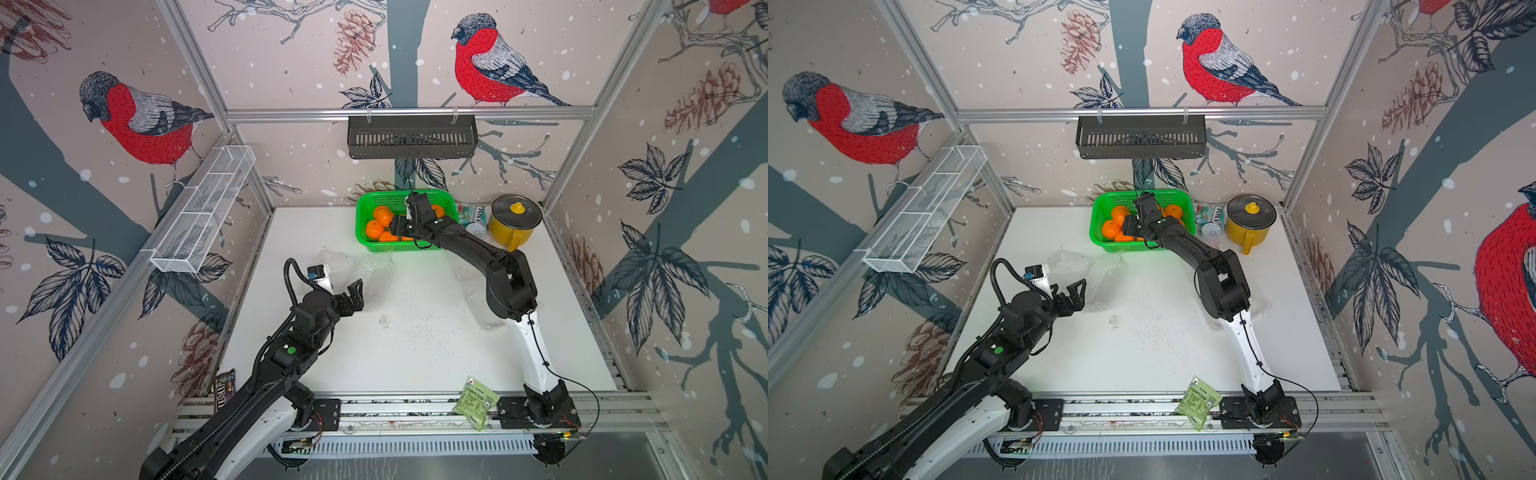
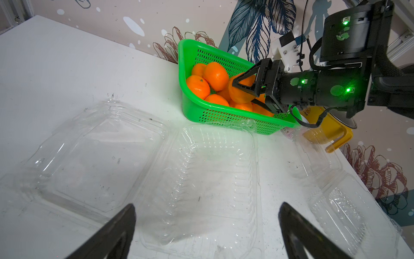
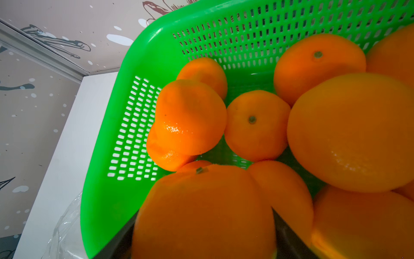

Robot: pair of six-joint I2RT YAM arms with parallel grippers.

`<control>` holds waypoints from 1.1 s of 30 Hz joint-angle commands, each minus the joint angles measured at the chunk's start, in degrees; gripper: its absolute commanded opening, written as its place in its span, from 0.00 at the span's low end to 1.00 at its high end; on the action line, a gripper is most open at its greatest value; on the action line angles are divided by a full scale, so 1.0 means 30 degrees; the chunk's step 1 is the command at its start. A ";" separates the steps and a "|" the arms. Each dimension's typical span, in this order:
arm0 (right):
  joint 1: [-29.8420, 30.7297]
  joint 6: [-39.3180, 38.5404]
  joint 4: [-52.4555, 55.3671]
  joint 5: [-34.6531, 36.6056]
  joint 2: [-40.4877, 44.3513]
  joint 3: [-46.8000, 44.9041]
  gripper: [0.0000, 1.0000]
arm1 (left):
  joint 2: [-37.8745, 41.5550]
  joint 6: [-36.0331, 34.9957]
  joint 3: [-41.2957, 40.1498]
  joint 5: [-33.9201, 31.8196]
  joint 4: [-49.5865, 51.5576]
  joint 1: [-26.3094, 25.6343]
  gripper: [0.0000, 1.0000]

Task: Take oranges out of containers
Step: Place the orange in the basket, then reset both arms

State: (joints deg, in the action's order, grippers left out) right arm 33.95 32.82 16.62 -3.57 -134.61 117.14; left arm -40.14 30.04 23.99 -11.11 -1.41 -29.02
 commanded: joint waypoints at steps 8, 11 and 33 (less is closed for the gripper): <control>-0.0229 -0.1029 0.0464 -0.0730 -0.0605 0.0743 0.90 | 0.0050 0.0474 0.0053 0.0054 -0.0982 0.0006 0.98; -0.0244 -0.1174 0.0829 -0.0607 -0.0635 0.0922 0.95 | -0.0040 0.0475 0.0097 -0.0027 -0.0901 0.0026 0.98; -0.0295 -0.5842 0.1094 0.2689 0.9482 -0.3949 0.99 | 0.2263 -0.0854 0.0532 -0.4502 -0.0295 0.0021 0.97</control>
State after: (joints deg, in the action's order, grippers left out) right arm 33.08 19.59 22.24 0.45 -111.18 108.77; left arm -34.22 29.50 25.19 -20.97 -0.62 -29.02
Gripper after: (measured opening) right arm 0.994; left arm 0.976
